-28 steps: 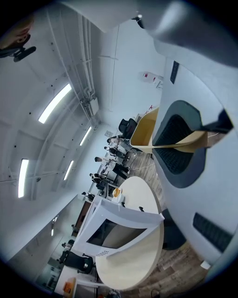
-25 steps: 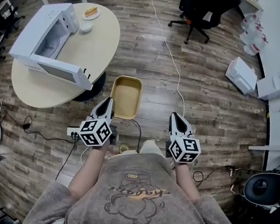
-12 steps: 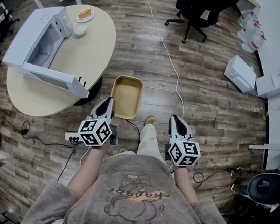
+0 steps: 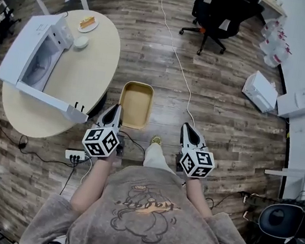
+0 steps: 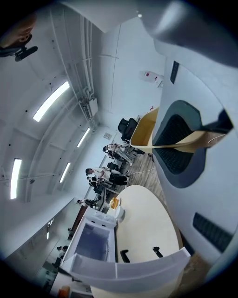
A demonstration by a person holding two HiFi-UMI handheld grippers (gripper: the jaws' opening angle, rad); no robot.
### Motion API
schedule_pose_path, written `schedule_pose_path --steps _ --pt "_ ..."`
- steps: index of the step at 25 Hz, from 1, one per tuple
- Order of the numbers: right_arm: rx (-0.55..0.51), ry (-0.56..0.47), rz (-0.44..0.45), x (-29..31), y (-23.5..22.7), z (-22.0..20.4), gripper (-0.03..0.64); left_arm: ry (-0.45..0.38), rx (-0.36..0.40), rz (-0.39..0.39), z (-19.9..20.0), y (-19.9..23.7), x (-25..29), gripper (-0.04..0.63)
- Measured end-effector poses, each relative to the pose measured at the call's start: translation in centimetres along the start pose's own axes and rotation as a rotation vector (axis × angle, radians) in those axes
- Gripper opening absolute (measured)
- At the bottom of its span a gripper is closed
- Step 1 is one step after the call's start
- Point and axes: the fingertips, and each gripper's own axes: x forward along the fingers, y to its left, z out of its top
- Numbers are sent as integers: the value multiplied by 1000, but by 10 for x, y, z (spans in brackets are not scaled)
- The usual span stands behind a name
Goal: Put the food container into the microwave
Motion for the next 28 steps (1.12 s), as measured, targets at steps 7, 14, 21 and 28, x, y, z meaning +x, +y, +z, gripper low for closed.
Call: schedule_pose_path --steps 7,14,21,28 --pt "18 8 34 58 -33 32 3 -2 -7 29 26 0 61 41" --pt "18 29 71 110 -75 61 3 -10 -16 64 46 -8 122 41" --pt "-3 37 134 165 -114 92 3 -58 -30 118 67 -13 174 41" --pt "-28 47 186 203 -138 113 3 -90 -59 176 75 -13 202 41"
